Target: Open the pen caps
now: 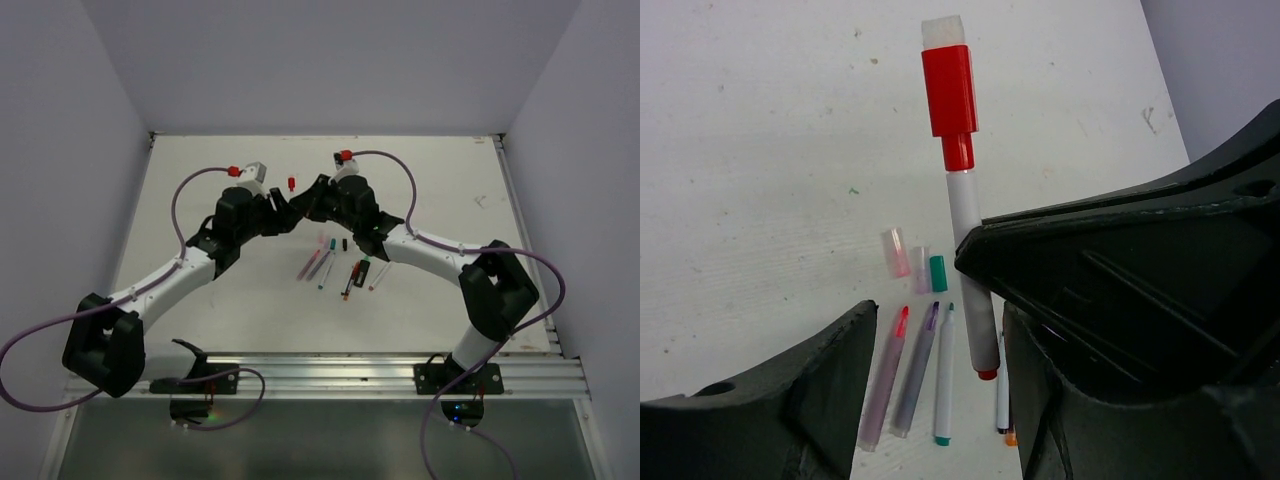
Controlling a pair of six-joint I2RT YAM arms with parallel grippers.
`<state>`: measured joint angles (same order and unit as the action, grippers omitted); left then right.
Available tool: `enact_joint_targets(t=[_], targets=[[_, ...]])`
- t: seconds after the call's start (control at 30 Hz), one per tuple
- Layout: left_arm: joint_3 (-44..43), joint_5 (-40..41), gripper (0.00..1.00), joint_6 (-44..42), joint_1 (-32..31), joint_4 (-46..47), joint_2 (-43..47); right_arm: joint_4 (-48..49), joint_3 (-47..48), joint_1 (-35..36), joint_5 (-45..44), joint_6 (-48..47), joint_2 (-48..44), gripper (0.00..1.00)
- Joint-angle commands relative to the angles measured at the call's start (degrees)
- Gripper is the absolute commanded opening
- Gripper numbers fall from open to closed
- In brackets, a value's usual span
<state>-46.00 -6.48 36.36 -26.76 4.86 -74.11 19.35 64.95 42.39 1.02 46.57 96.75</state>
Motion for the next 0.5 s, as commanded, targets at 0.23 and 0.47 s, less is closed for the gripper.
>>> enact_joint_targets(t=[0.23, 0.47], targets=[[-0.3, 4.0, 0.27, -3.7, -0.2, 3.6, -1.0, 1.0, 0.4, 1.0, 3.4, 1.0, -0.7, 0.00], [2.0, 3.7, 0.00, -5.9, -0.2, 2.9, 1.1, 1.0, 0.0, 0.9, 3.7, 1.1, -1.5, 0.04]])
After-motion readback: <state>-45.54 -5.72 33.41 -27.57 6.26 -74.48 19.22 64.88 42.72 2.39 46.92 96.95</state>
